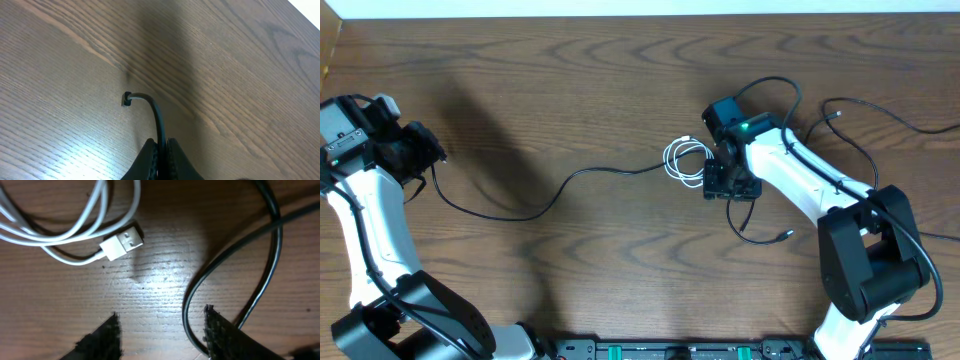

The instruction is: Untangle cables

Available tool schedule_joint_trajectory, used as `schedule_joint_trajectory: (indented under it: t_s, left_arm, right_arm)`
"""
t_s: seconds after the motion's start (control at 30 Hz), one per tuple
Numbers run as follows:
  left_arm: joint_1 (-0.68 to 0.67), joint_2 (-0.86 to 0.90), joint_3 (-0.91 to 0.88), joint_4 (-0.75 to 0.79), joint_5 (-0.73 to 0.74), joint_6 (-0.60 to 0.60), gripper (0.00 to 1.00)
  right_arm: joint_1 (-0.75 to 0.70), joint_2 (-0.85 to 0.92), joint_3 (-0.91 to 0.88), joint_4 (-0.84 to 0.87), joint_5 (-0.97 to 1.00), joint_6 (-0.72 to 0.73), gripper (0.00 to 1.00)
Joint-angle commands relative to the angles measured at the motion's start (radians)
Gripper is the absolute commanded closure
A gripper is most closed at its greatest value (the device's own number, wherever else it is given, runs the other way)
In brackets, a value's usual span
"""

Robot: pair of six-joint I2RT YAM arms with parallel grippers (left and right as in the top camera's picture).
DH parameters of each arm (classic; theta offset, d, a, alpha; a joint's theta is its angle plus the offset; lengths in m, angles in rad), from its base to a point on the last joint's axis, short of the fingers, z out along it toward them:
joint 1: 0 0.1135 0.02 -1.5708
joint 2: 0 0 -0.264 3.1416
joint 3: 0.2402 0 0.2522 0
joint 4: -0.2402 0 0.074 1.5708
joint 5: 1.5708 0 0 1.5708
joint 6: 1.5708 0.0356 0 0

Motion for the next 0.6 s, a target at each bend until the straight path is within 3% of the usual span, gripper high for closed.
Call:
schedule_joint_trajectory:
  t_s: [0.0,0.2,0.3,0.47,0.57]
  left_arm:
    - [-0.002,-0.007,0.006,0.000,0.005,0.009,0.92]
    - [-0.002,-0.007,0.006,0.000,0.005,0.009,0.93]
    - [-0.002,-0.007,0.006,0.001,0.005,0.009,0.92]
    - [-0.002,-0.007,0.006,0.000,0.005,0.009,0.92]
    - [-0.002,-0.007,0.006,0.000,0.005,0.009,0.92]
  right_arm:
    - [0.021,0.014,-0.039,0.019,0.050,0.051,0.51]
    - [0.022,0.015,-0.118,0.063,0.072,0.098,0.50]
    - [0.023,0.016,-0.146,0.103,0.072,0.098,0.66]
    - [0.027,0.016,-0.192,0.169,0.072,0.098,0.79]
    - [0.027,0.016,-0.218,0.196,0.072,0.098,0.99]
